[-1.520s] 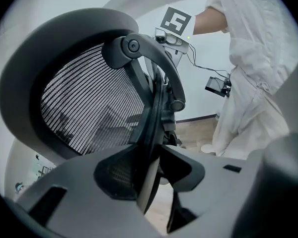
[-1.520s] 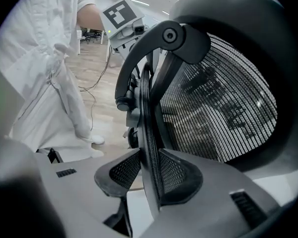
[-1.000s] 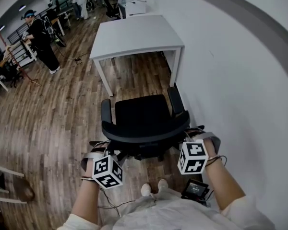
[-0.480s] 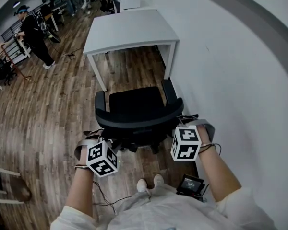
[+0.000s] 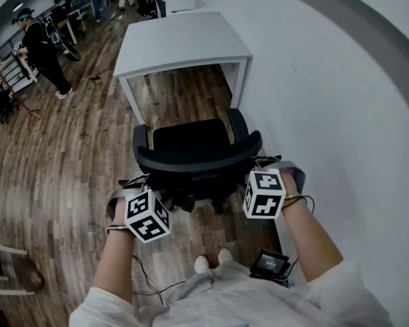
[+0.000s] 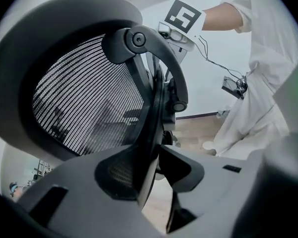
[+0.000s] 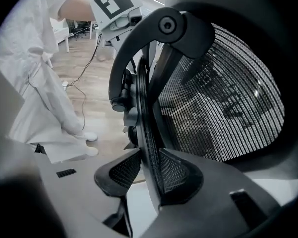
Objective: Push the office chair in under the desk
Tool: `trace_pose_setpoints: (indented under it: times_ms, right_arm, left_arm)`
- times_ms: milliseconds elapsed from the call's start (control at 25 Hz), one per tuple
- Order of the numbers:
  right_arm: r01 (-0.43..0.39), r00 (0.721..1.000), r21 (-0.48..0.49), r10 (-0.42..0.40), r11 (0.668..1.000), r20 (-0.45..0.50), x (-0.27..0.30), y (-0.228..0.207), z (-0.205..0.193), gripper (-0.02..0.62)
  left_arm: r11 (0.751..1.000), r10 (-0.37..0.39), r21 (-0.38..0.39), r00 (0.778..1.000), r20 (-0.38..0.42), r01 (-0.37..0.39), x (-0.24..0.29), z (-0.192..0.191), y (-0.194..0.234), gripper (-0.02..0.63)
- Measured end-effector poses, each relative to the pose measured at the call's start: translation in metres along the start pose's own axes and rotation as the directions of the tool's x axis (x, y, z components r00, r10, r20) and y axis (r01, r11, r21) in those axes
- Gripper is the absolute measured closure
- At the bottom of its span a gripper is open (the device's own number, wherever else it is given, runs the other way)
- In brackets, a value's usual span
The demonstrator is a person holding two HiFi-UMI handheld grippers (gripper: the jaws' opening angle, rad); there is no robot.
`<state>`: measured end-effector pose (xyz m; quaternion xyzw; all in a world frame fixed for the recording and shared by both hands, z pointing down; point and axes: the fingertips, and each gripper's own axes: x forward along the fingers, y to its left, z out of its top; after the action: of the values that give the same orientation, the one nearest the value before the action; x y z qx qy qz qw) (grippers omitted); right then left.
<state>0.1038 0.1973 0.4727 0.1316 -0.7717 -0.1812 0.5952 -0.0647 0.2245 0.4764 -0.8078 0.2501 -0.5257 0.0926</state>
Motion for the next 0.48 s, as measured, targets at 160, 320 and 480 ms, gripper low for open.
trace_pose_setpoints:
  times_ms: [160, 320, 480]
  right_arm:
    - [0.012, 1.000, 0.012, -0.012, 1.000, -0.017, 0.008, -0.016, -0.002, 0.460]
    - [0.017, 1.000, 0.028, -0.016, 0.999, -0.025, 0.014, -0.030, 0.001, 0.459]
    - [0.016, 1.000, 0.024, -0.015, 1.000, -0.023, 0.021, -0.044, 0.000, 0.459]
  left_arm:
    - [1.000, -0.005, 0.002, 1.000, 0.006, 0.005, 0.009, 0.001, 0.015, 0.479]
    - [1.000, -0.005, 0.009, 1.000, 0.008, 0.005, 0.014, 0.000, 0.032, 0.480]
    - [1.000, -0.007, 0.005, 1.000, 0.008, 0.007, 0.022, 0.001, 0.045, 0.480]
